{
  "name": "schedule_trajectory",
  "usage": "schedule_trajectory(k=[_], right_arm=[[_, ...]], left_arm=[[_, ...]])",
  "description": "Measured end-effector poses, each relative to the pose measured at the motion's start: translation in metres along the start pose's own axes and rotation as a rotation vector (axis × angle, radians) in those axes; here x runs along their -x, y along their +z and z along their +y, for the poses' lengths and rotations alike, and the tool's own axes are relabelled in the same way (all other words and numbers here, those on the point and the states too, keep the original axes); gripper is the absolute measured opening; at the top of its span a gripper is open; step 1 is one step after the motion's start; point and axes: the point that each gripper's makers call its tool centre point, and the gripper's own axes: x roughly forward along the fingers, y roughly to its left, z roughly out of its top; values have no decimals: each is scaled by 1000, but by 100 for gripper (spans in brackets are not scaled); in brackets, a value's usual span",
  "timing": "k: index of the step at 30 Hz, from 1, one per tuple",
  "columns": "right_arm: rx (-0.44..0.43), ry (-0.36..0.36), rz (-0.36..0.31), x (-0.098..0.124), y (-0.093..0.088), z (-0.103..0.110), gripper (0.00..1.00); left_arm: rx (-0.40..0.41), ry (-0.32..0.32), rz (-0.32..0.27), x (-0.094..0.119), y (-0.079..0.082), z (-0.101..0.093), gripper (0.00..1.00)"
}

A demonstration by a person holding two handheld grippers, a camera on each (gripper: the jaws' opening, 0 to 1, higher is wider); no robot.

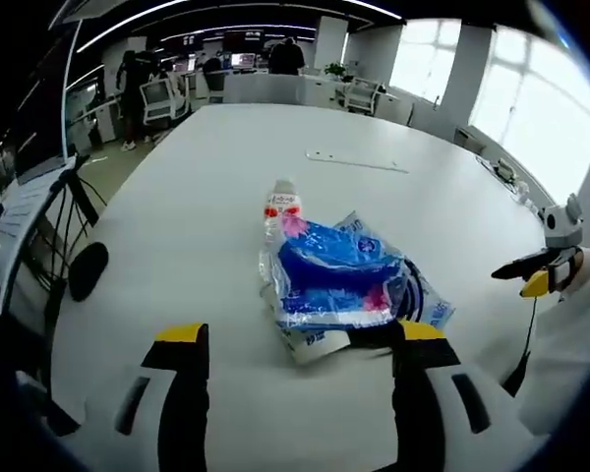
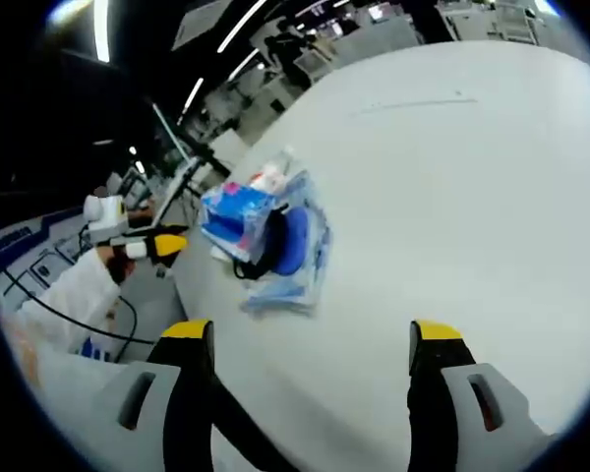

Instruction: Arrange the tabletop items into an orderly group along one side of the table until the central work area is clear of visible clutter.

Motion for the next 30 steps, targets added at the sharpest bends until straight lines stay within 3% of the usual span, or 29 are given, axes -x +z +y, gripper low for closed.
schedule_trajectory(k=[9,17,30], right_arm=[[-8,-5,-9,1,5,-2,79],[-8,8,14,-2,-2,2,79],[-37,2,-3,0,1,-4,78]], left_arm=[[7,-7,4,-4,-5,2,76],[22,-2,5,-1,-8,4,75],[12,-4,11,-5,-5,3,74]])
